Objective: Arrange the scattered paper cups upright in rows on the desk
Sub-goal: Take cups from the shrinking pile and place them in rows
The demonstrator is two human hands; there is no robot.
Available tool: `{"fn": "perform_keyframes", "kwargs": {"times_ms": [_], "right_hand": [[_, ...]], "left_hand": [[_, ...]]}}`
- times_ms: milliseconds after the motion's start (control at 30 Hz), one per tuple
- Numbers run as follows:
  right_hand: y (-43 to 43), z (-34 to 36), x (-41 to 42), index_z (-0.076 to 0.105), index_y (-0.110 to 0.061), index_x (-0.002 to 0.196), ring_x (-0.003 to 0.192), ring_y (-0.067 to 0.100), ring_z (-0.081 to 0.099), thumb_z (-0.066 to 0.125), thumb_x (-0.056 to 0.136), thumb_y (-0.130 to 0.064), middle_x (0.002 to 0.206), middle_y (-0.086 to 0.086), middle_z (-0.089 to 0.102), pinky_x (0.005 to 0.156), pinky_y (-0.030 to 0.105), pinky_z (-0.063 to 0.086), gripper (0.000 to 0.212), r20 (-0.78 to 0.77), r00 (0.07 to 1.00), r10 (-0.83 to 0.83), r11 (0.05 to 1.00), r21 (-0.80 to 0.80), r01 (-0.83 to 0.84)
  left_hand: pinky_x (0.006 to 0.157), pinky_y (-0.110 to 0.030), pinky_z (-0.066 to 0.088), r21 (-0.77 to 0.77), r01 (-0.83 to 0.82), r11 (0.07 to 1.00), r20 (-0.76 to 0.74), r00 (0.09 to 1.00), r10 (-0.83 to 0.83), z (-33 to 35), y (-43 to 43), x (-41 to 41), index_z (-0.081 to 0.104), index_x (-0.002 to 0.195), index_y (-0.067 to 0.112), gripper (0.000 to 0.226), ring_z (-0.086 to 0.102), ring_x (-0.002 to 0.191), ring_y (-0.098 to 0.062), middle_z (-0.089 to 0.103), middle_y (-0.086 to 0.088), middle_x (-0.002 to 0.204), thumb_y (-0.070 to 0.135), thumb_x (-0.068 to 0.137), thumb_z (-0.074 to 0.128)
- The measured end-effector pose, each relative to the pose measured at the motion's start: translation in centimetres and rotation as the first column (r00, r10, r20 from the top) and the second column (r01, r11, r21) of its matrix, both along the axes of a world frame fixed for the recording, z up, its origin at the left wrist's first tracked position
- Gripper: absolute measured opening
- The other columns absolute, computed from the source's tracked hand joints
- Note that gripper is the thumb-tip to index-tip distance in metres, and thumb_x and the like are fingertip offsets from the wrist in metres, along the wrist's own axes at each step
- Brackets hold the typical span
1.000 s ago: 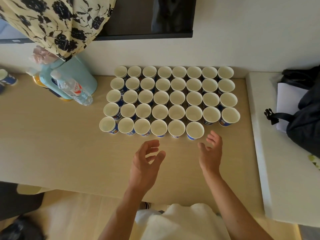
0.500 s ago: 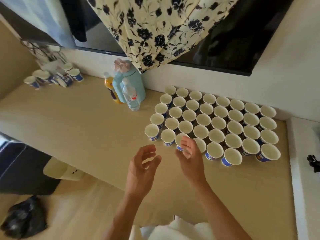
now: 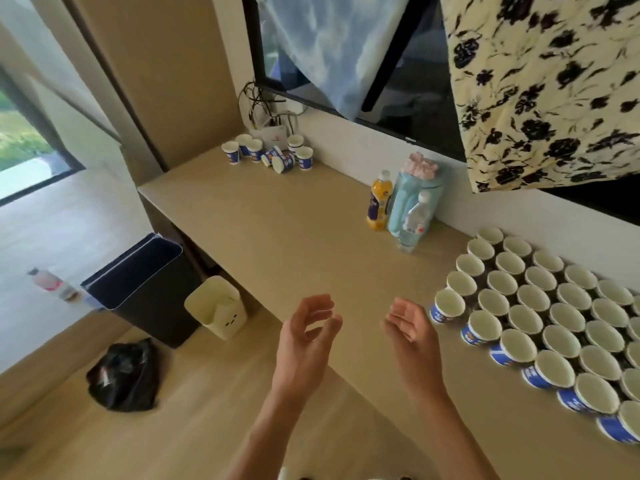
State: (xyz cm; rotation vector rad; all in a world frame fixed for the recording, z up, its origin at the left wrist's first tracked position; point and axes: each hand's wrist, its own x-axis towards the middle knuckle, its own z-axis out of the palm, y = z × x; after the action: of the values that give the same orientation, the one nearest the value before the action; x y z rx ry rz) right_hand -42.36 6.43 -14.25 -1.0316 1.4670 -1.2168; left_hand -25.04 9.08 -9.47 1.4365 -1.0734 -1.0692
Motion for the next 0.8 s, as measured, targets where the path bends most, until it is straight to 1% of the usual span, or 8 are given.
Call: {"fn": "perform_keyframes", "kwargs": {"times_ms": [133,233,300,400,433,500,700,800], "right_hand": [[-0.1,-0.4,4.5,0.059,-0.018,0.123,0.109,0.011,0.066,0.069,0.092,-0.001,0.122,-0.001,0.067,0.094,0.025,0.048,0.037,0.0,1.0,0.009,1.0,0.007,-0.009],[-1.6,-0.7,7.5,0.06,-0.02,0.121,0.107,0.01,0.066,0.069,0.091,-0.001,0.121,-0.001,0.067,0.092,0.025,0.049,0.036,-0.005,0.999,0.037,0.999,0.028,-0.037],[-3.5,-0.8,8.8,0.061,-0.021,0.122,0.107,0.008,0.066,0.07,0.091,-0.005,0.12,-0.002,0.068,0.091,0.024,0.049,0.036,-0.003,0.999,0.054,0.998,0.043,-0.054],[-7.3,-1.2,10.7,0.062,-0.023,0.119,0.104,0.004,0.067,0.075,0.086,-0.016,0.119,-0.003,0.068,0.081,0.016,0.05,0.036,0.022,0.998,0.056,0.997,0.045,-0.057],[-8.8,-1.3,11.4,0.062,-0.023,0.118,0.102,0.004,0.067,0.075,0.086,-0.015,0.119,-0.002,0.069,0.079,0.014,0.05,0.035,0.026,0.998,0.052,0.997,0.053,-0.054],[-12.4,-1.7,12.8,0.062,-0.02,0.117,0.1,0.005,0.067,0.072,0.09,-0.007,0.119,0.002,0.069,0.076,0.014,0.051,0.032,0.033,0.999,0.04,0.997,0.06,-0.042],[-22.4,-0.9,16.7,0.065,-0.022,0.112,0.102,0.007,0.068,0.07,0.092,-0.007,0.115,0.0,0.07,0.081,0.019,0.049,0.025,0.059,0.997,0.04,0.998,0.048,-0.043],[-26.9,-0.1,19.0,0.065,-0.017,0.113,0.094,-0.003,0.068,0.07,0.092,-0.008,0.113,-0.002,0.07,0.079,0.015,0.05,0.023,0.045,0.994,0.095,0.994,0.049,-0.097]], "left_hand": [[0.081,-0.019,0.054,0.016,-0.021,1.0,-0.021,1.0,0.022,-0.4,0.0,4.5,0.069,0.111,0.026,0.02,0.067,0.104,-0.003,0.073,0.012,0.11,0.015,0.095,0.07],[0.083,-0.023,0.056,0.022,-0.038,0.999,-0.032,0.999,0.038,-1.1,-1.1,7.7,0.07,0.11,0.025,0.019,0.068,0.103,-0.004,0.073,0.011,0.109,0.015,0.094,0.071],[0.082,-0.021,0.055,0.034,-0.046,0.998,-0.049,0.998,0.047,-1.6,-2.5,9.3,0.07,0.11,0.025,0.019,0.068,0.103,-0.006,0.073,0.01,0.108,0.014,0.094,0.071],[0.081,-0.02,0.054,0.039,-0.044,0.998,-0.056,0.997,0.046,-2.1,-5.3,11.4,0.069,0.11,0.025,0.019,0.068,0.103,-0.006,0.074,0.01,0.109,0.014,0.094,0.07],[0.082,-0.021,0.055,0.043,-0.045,0.998,-0.052,0.998,0.047,-2.2,-6.4,12.1,0.069,0.11,0.025,0.019,0.068,0.103,-0.006,0.074,0.011,0.109,0.014,0.095,0.07],[0.083,-0.023,0.055,0.05,-0.048,0.998,-0.028,0.998,0.049,-2.2,-9.2,13.8,0.069,0.111,0.026,0.019,0.068,0.103,-0.004,0.073,0.013,0.109,0.015,0.095,0.07],[0.079,-0.015,0.053,0.045,-0.048,0.998,0.064,0.997,0.045,-1.2,-17.9,19.0,0.068,0.112,0.026,0.02,0.067,0.101,0.001,0.072,0.02,0.107,0.015,0.096,0.069],[0.076,-0.011,0.051,0.032,-0.047,0.998,0.064,0.997,0.045,-1.1,-23.3,20.7,0.069,0.111,0.026,0.018,0.067,0.1,0.001,0.073,0.018,0.105,0.015,0.096,0.069]]}}
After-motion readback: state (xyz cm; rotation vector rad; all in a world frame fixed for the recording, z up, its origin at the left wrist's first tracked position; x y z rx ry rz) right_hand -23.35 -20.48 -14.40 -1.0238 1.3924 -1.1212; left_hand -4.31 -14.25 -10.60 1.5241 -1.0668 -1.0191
